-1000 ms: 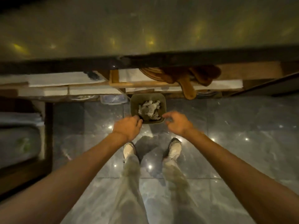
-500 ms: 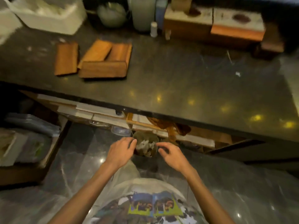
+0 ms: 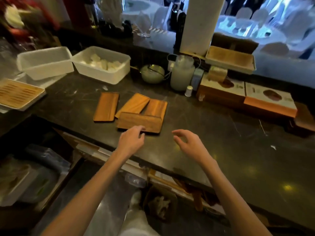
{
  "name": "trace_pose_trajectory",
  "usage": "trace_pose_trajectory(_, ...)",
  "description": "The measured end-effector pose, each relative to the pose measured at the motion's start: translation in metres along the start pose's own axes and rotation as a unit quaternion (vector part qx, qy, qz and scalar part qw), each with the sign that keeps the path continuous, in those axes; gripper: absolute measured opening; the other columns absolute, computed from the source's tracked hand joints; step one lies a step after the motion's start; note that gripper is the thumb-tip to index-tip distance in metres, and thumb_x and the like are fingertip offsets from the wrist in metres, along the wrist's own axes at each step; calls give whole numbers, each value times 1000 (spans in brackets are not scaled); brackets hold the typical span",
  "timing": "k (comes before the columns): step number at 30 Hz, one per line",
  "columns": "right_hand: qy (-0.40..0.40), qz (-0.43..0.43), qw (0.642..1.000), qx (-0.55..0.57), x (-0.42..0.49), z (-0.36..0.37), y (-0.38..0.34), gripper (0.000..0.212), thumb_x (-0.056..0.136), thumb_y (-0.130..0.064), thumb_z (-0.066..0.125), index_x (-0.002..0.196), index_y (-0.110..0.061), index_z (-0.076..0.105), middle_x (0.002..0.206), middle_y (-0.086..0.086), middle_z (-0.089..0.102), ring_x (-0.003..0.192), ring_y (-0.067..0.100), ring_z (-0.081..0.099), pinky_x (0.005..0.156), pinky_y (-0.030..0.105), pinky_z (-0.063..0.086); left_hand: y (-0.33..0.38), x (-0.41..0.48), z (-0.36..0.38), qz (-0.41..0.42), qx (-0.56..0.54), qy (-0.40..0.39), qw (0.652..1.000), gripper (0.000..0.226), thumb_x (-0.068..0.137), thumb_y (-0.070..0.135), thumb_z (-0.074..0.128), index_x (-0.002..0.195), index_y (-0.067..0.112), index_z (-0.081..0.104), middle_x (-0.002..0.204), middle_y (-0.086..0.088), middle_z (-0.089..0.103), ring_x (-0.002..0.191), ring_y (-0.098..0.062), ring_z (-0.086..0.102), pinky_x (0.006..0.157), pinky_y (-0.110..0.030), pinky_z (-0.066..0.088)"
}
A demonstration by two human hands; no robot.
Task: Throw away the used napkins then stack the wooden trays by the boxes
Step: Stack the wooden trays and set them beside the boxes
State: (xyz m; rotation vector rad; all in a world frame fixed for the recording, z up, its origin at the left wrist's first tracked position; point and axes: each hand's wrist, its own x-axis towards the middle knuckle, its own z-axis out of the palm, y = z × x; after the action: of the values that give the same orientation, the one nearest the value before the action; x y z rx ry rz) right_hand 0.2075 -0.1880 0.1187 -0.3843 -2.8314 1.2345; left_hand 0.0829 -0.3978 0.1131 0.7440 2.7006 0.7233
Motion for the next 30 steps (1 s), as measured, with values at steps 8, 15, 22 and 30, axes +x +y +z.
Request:
trace_pose_trajectory(8, -11, 129, 992, 5, 116, 56, 6, 20, 93, -32, 56, 111, -26, 65, 103, -7, 67, 95, 6, 62, 80, 25, 52, -102, 89, -15, -46, 45, -2, 998, 34, 95, 22, 51, 127, 20, 58, 125, 0, 65, 114, -18, 61, 95, -36, 48)
trace_pose_trajectory(15, -39, 258, 963, 63, 175, 107, 26, 47, 93, -27, 59, 138, -16, 48, 133, 5, 59, 120, 18, 56, 93, 28, 46, -167, 150, -13, -123, -1, -50, 991, 28, 98, 26, 45, 122, 16, 57, 117, -8, 66, 108, -29, 62, 85, -41, 48)
trace_pose_trajectory(22, 33, 344, 937, 56, 196, 131, 41, 42, 92, -31, 58, 131, -18, 51, 123, 2, 63, 110, 19, 61, 92, 36, 51, -191, 185, 1, -217, -75, -107, 967, 28, 97, 23, 49, 122, 11, 57, 120, -12, 62, 113, -32, 58, 95, -44, 48)
trace_pose_trajectory(30, 73, 403, 908, 86, 203, 124, 64, 11, 91, -25, 62, 97, -22, 52, 98, -1, 61, 83, 13, 55, 64, 23, 42, -177, 195, 18, -275, -160, -88, 944, 18, 87, 2, 61, 103, 7, 54, 96, -17, 63, 96, -36, 63, 87, -50, 54)
